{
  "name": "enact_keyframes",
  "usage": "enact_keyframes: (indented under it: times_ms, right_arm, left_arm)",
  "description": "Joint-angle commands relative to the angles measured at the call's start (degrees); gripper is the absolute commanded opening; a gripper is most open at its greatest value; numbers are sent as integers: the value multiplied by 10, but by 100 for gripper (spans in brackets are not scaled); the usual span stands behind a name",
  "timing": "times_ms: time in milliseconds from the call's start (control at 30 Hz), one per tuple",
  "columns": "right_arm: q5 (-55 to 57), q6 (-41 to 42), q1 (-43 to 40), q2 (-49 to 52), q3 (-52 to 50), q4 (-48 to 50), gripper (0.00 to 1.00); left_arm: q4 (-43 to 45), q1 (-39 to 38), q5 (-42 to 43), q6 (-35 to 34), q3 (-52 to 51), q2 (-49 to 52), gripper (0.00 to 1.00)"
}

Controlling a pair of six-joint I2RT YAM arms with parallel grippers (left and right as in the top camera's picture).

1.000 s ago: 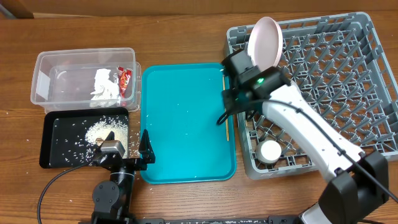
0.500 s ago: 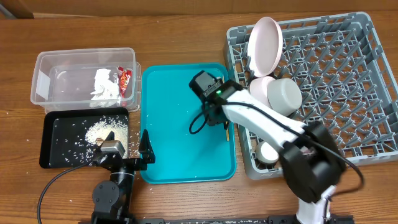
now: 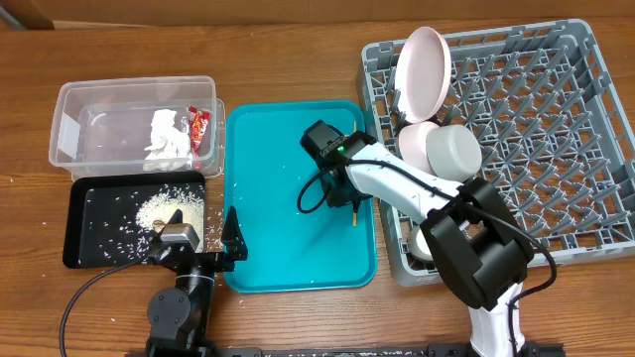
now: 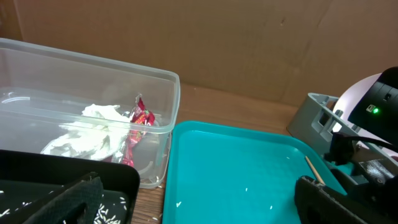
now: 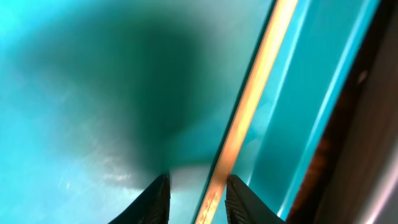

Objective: Sort waste into correct bins and load items into the dishwasher
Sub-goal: 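Return the right gripper to the teal tray and grasp the second chopstick, then carry the second chopstick with the right gripper into the dish rack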

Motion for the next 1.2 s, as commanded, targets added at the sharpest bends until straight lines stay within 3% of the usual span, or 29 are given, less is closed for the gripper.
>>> enact_keyframes:
  times_ms: [0,167,433,567,933,1167]
  right_arm:
    - [-49,1,-2,13,-3,-12,31]
    - [-49,0,-2,12,9,-21,4]
    - [-45,-7,-2,-63,109,-67,4]
    - [23,-10,-17,-129,141,-64,4]
    - [55,-93,-127,-144,80,-46,4]
    - [51,-101,-132,-136,56,-51,4]
  left_arm:
    - [2,3,-3,-6,-3,-5,100]
    - [2,3,-3,-5,-3,-5,100]
    - [2,3,-3,-6,-3,-5,100]
    - [2,3,-3,-6,-3,-5,100]
    - [2,3,-3,-6,-3,-5,100]
    - [2,3,-3,-5,-3,-5,100]
